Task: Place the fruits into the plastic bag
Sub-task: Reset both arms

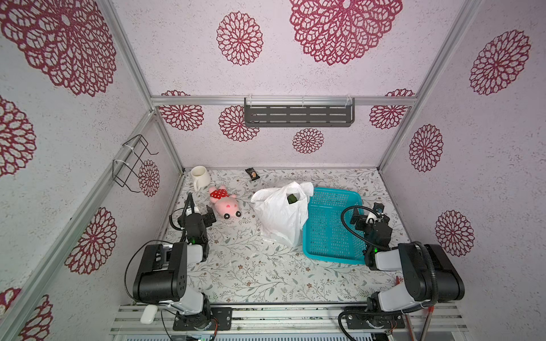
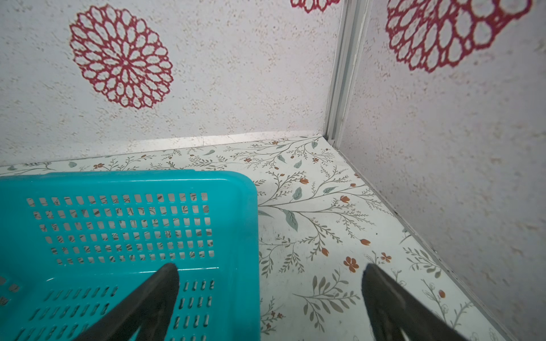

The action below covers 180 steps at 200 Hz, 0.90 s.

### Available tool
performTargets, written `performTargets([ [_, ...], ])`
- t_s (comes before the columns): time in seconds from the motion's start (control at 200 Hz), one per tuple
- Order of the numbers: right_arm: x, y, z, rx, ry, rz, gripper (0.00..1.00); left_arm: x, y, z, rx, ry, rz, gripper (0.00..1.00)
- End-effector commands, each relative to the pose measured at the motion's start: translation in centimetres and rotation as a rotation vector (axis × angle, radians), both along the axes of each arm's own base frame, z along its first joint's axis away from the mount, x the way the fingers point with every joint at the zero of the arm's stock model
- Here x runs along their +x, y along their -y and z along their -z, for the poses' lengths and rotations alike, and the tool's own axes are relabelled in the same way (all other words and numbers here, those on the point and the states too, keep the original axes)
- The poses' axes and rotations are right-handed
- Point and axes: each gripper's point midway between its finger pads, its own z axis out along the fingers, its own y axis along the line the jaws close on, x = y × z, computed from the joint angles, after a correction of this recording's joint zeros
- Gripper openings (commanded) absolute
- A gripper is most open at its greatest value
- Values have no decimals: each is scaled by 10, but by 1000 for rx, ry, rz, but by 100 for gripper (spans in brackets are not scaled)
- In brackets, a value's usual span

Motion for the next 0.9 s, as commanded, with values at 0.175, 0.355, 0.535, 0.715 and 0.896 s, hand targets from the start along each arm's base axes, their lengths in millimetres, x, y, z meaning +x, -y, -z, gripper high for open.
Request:
performTargets([
  [0.175, -4, -4, 23, -11, -82, -18, 99, 3, 0, -6, -1, 20, 24, 99],
  [0.355, -4, -4, 23, -11, -82, -18, 99, 5, 0, -6, -3, 16, 26, 99],
  [0.535, -4, -4, 23, -11, -81, -18, 99, 4, 0, -5, -3, 15, 25, 55],
  [0.715, -4, -4, 23, -11, -82, -19, 99, 4, 0, -6, -2, 16, 26, 0],
  [0.896, -7, -3, 21, -13, -65, 1, 99, 4, 0, -6, -1, 17, 24, 77],
])
